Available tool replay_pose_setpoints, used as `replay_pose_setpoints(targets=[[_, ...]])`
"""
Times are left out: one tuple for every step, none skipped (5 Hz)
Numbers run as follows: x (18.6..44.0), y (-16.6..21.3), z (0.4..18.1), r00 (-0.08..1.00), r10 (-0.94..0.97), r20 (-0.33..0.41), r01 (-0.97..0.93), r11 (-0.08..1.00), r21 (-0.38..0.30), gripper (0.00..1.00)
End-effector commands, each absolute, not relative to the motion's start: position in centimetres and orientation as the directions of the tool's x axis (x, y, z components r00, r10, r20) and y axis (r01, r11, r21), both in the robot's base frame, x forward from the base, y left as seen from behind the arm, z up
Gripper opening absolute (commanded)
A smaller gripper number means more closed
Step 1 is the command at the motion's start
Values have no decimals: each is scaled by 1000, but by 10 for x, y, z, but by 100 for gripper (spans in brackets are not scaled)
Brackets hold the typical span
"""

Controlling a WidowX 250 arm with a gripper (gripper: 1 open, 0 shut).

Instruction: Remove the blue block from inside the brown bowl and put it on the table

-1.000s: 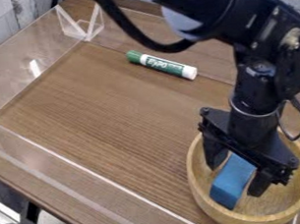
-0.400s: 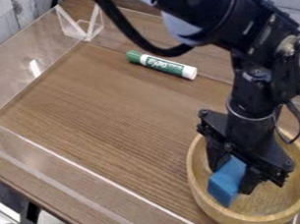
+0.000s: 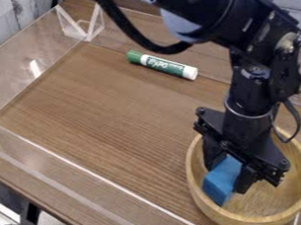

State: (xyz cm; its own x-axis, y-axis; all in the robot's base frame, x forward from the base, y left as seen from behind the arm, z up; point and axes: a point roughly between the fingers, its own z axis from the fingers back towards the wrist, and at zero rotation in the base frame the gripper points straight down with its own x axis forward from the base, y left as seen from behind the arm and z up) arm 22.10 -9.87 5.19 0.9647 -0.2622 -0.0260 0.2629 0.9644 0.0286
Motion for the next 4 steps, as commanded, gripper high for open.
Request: replay_pose_setpoints(targets=[[233, -99, 77, 962, -268, 49, 267, 963, 26, 0], [233, -97, 81, 960, -274, 50, 273, 962, 28, 0], [233, -94, 87, 960, -274, 55, 273, 962, 28, 0], [235, -91, 95, 962, -263, 72, 262, 965, 30, 0]])
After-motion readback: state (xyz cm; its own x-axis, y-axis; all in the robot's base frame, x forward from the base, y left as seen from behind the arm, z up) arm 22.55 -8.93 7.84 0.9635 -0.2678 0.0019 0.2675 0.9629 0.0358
